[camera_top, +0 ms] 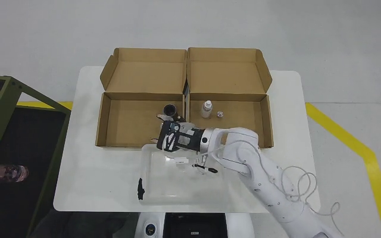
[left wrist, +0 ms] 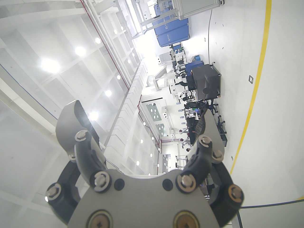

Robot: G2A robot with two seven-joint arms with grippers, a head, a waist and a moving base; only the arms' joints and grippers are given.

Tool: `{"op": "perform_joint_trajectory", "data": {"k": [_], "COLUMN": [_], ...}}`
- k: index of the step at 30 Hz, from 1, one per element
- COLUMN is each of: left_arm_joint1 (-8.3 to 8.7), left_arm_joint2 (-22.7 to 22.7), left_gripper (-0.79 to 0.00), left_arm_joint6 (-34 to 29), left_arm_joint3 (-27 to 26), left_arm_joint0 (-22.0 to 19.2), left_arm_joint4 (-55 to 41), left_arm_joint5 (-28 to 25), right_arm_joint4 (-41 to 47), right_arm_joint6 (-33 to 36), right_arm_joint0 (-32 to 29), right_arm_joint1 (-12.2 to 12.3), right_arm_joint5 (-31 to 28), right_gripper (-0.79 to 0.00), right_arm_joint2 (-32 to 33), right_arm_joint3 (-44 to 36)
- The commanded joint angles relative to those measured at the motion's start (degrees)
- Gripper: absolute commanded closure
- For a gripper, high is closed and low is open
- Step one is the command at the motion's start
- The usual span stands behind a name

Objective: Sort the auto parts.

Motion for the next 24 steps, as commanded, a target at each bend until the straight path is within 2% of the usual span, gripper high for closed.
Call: {"op": "perform_joint_trajectory", "data": {"k": [1, 10, 13, 19, 24], "left_arm_joint1": [0.0, 0.0, 0.0, 0.0, 0.0], "left_arm_joint2": [0.0, 0.0, 0.0, 0.0, 0.0], "left_gripper": [-0.785, -0.785, -0.785, -0.785, -0.785], "left_arm_joint6": [0.0, 0.0, 0.0, 0.0, 0.0], "left_arm_joint3": [0.0, 0.0, 0.0, 0.0, 0.0], "left_arm_joint0": [0.0, 0.0, 0.0, 0.0, 0.0], "left_arm_joint4": [0.0, 0.0, 0.0, 0.0, 0.0], "left_arm_joint5": [0.0, 0.0, 0.0, 0.0, 0.0], "right_arm_joint4": [-0.3, -1.85, -2.51, -3.56, -1.89], "right_arm_joint6": [-1.15, -9.5, -13.18, -21.09, -26.19], "right_arm_joint0": [-3.07, -14.44, -17.83, -24.21, -28.0], "right_arm_joint1": [0.76, 3.65, 4.56, 6.11, 6.83], "right_arm_joint5": [-1.41, -5.54, -7.56, -10.24, -8.57], "right_gripper": [-0.489, -0.554, -0.539, -0.659, -0.72], "right_arm_joint2": [2.23, 13.74, 18.17, 27.28, 33.62], "right_arm_joint3": [-2.45, -8.69, -9.15, -9.53, -7.51]}}
